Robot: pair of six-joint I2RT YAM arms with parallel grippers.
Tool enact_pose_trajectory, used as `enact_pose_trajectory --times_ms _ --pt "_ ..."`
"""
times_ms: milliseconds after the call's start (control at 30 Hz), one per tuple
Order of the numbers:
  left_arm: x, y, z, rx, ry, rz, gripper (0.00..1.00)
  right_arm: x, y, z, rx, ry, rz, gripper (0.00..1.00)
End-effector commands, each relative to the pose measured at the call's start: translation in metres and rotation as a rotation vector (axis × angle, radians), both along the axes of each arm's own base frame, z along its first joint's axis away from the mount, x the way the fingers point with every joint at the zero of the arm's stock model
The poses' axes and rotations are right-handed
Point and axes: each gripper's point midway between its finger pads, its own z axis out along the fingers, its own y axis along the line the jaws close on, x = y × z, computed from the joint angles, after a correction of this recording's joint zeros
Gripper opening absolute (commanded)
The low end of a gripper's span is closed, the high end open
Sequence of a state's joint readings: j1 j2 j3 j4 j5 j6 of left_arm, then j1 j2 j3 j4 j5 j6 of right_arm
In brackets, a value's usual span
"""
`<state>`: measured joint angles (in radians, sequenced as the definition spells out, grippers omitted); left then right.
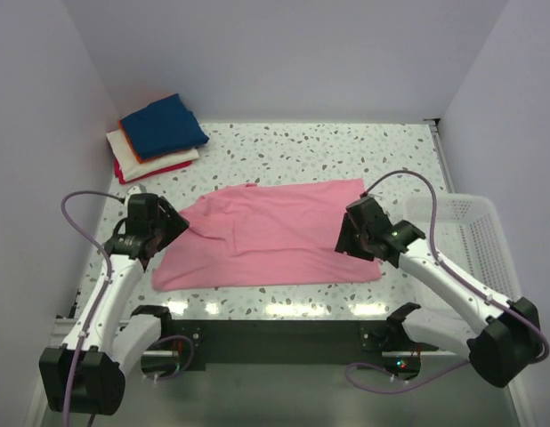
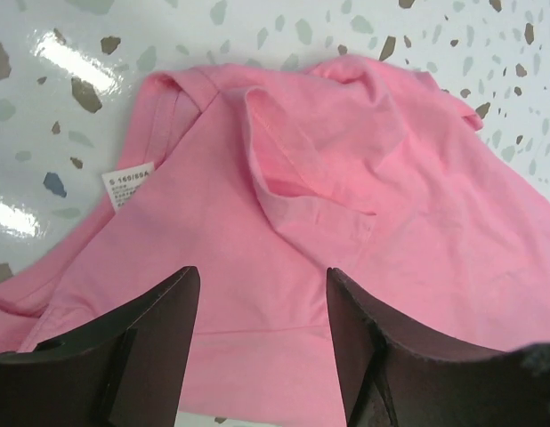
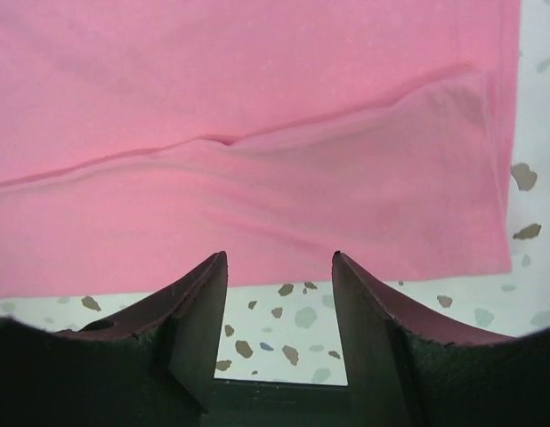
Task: Fold and stack the t-shirts
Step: Fold the tshirt
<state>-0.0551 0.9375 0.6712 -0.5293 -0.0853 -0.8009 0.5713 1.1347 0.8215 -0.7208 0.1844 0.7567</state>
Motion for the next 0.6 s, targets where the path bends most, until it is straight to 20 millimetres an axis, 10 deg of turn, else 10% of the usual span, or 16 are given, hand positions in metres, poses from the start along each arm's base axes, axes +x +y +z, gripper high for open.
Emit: enact_pose_trajectory --times_ms 0,567 --pt "-0.042 0.000 -0.023 -0.011 0.139 0.013 0.64 -0.024 -0.019 -0.007 0.008 0.025 -0.109 0.54" --pt "-0.095 -0.008 -0.066 -0.031 0.373 -0.010 0.64 -0.058 -0.044 -0.057 0.007 0.184 -0.266 0.65"
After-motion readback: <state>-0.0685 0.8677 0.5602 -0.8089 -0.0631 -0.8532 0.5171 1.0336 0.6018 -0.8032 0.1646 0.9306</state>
